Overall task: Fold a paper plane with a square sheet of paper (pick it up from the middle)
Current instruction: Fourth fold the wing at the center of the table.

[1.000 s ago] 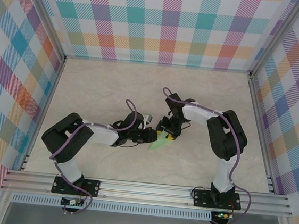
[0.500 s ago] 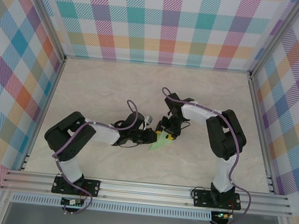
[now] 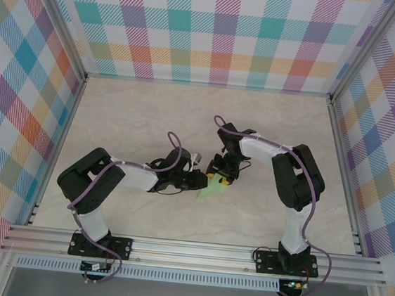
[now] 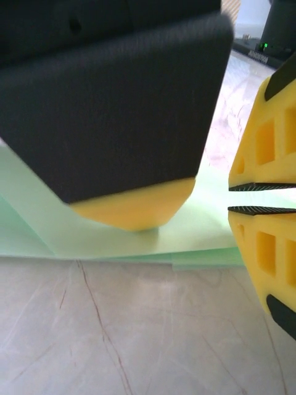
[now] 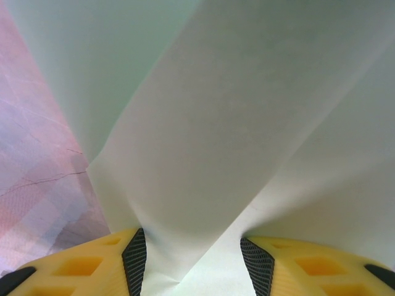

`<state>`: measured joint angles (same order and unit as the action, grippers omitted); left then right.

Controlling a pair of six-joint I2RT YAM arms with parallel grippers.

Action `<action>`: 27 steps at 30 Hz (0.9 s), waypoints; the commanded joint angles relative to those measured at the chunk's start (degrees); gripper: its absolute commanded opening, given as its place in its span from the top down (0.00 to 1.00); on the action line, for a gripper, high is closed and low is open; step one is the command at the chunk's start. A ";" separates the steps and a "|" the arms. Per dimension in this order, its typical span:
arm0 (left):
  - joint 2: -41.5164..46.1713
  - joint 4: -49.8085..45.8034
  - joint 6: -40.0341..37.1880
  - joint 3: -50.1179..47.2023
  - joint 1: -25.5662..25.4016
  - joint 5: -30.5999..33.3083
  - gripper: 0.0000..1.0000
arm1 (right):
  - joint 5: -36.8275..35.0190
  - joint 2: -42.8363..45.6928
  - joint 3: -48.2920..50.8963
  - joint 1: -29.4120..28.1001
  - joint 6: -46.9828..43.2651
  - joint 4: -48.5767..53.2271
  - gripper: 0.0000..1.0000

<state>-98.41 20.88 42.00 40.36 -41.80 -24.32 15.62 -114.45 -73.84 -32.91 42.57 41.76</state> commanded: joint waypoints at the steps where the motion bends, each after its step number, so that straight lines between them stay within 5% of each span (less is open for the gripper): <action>1: 2.52 -0.47 1.95 0.06 0.58 -3.03 0.82 | -8.32 -8.74 4.50 -0.84 -1.16 -1.42 0.49; 27: 2.22 -11.22 2.49 0.94 -0.63 -0.75 0.83 | -8.67 -9.44 4.96 -1.11 -0.64 -1.50 0.51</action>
<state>-97.23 12.03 45.01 40.18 -42.24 -25.39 15.22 -114.67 -73.95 -33.01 42.61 42.09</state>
